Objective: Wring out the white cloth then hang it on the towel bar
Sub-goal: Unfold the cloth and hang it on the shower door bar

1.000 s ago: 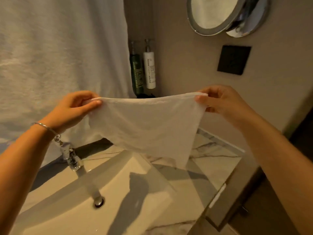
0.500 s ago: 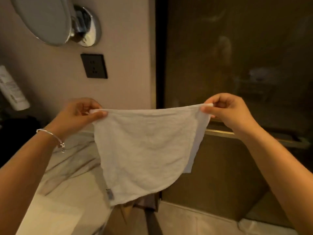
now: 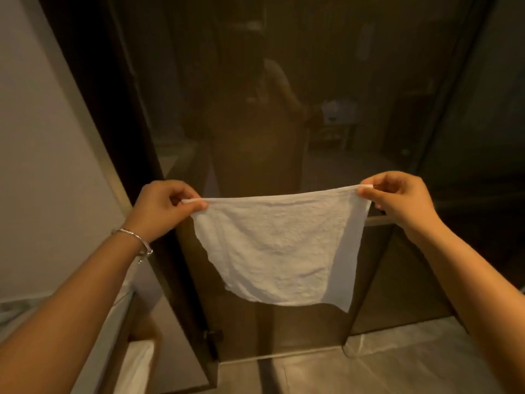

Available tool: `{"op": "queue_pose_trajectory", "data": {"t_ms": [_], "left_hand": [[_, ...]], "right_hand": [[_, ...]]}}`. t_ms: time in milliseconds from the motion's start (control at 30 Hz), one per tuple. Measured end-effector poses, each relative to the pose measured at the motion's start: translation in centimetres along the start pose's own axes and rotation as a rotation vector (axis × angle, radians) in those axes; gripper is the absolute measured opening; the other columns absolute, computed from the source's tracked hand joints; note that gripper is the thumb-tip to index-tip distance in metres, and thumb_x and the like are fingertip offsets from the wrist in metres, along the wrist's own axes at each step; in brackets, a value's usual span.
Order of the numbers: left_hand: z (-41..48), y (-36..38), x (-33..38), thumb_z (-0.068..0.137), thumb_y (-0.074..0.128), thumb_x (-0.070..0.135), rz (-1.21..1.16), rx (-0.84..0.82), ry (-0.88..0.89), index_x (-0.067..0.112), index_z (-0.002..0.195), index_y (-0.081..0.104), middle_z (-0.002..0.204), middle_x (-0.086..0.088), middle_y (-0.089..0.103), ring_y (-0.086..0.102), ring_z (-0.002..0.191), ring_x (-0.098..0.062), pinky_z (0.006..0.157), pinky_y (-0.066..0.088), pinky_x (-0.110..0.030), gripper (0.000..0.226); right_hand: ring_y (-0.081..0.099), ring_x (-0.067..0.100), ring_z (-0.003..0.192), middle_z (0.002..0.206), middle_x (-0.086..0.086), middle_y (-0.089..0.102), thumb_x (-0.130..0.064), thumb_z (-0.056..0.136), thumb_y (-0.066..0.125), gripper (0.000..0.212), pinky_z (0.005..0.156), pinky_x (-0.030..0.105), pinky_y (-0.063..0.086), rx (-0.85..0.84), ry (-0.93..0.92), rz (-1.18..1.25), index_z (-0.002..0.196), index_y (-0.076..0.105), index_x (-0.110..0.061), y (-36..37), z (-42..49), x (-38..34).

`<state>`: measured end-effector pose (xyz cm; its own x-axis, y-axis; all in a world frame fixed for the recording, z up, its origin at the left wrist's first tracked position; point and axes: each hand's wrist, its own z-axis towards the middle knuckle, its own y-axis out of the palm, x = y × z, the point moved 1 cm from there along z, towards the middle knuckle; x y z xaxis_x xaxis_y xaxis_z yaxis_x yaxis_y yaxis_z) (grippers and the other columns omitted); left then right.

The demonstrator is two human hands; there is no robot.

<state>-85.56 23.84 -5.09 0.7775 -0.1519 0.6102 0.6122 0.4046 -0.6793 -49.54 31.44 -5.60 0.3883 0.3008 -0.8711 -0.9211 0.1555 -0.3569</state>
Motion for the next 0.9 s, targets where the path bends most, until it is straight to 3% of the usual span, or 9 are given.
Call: {"op": "queue_pose_trajectory", "data": {"t_ms": [100,167,300,433,567,633,733,833,900], "left_hand": [[3.9,2.5,-0.1,0.075,0.071,0.017,-0.027,-0.055,0.087,0.031,0.072,0.067,0.074,0.009,0.068,0.064,0.074,-0.009,0.064,0.047,-0.018,0.015],[6.2,4.2,-0.2,0.077,0.069,0.017,-0.043,-0.072,0.113,0.034,0.074,0.066,0.076,0.01,0.068,0.063,0.074,-0.008,0.063,0.045,-0.017,0.018],[9.6,7.5,-0.7,0.077,0.068,0.016,-0.1,-0.055,0.092,0.027,0.076,0.068,0.072,0.0,0.07,0.067,0.067,-0.018,0.061,0.055,-0.028,0.011],[11.3,10.8,-0.6,0.077,0.069,0.011,-0.18,0.007,0.066,0.03,0.072,0.065,0.071,0.004,0.068,0.067,0.061,-0.005,0.054,0.051,-0.008,0.02],[11.7,14.2,-0.9,0.075,0.068,0.006,0.007,0.135,0.162,0.015,0.078,0.069,0.082,0.002,0.059,0.057,0.069,-0.007,0.066,0.043,0.001,0.01],[10.9,16.1,-1.3,0.076,0.067,0.005,0.081,0.175,0.133,0.008,0.082,0.069,0.091,-0.004,0.053,0.053,0.074,-0.012,0.067,0.046,-0.005,0.007],[9.5,18.9,-2.3,0.077,0.066,0.005,0.173,0.193,0.079,0.005,0.085,0.068,0.091,-0.009,0.052,0.053,0.073,-0.017,0.065,0.049,-0.027,0.008],[7.7,20.9,-3.7,0.083,0.058,0.014,0.232,0.067,-0.028,0.005,0.088,0.066,0.091,-0.006,0.05,0.054,0.075,-0.019,0.069,0.048,-0.032,0.012],[6.7,21.9,-4.3,0.081,0.056,0.013,0.261,-0.007,-0.06,0.002,0.084,0.066,0.089,-0.013,0.056,0.058,0.075,-0.025,0.07,0.05,-0.036,0.015]], "right_hand": [[0.065,0.014,0.076,0.084,0.002,0.067,-0.021,0.079,0.068,0.004,0.056,0.018,0.049,0.084,0.062,0.014,0.079,0.065,-0.017,-0.8,2.2,1.7],[0.066,0.014,0.074,0.083,0.002,0.067,-0.02,0.08,0.068,0.004,0.051,0.014,0.05,0.117,0.087,0.005,0.078,0.064,-0.019,-1.3,3.6,2.5],[0.068,0.018,0.074,0.085,0.006,0.068,-0.017,0.081,0.067,0.003,0.052,0.015,0.054,0.141,0.128,0.036,0.081,0.065,-0.015,-2.1,6.0,4.5],[0.069,0.016,0.077,0.088,0.005,0.068,-0.017,0.081,0.067,0.004,0.059,0.021,0.059,0.187,0.176,0.074,0.083,0.065,-0.015,-2.3,8.7,7.1],[0.067,0.016,0.082,0.087,0.001,0.067,-0.017,0.081,0.067,0.005,0.07,0.03,0.059,0.223,0.174,0.109,0.078,0.065,-0.02,-1.4,11.3,10.8],[0.066,0.016,0.081,0.085,0.0,0.067,-0.017,0.082,0.066,0.01,0.072,0.033,0.058,0.215,0.177,0.11,0.076,0.064,-0.024,-0.6,11.8,13.0],[0.065,0.018,0.078,0.08,0.001,0.068,-0.015,0.082,0.064,0.007,0.074,0.04,0.057,0.123,0.152,0.001,0.078,0.065,-0.021,0.4,12.3,16.3],[0.064,0.021,0.077,0.083,0.007,0.068,-0.013,0.082,0.063,0.005,0.074,0.044,0.055,-0.045,0.109,-0.168,0.08,0.067,-0.015,1.2,12.1,19.3],[0.063,0.023,0.075,0.084,0.008,0.066,-0.013,0.082,0.063,0.005,0.069,0.042,0.054,-0.162,0.016,-0.292,0.079,0.067,-0.015,1.7,11.9,20.6]]}}
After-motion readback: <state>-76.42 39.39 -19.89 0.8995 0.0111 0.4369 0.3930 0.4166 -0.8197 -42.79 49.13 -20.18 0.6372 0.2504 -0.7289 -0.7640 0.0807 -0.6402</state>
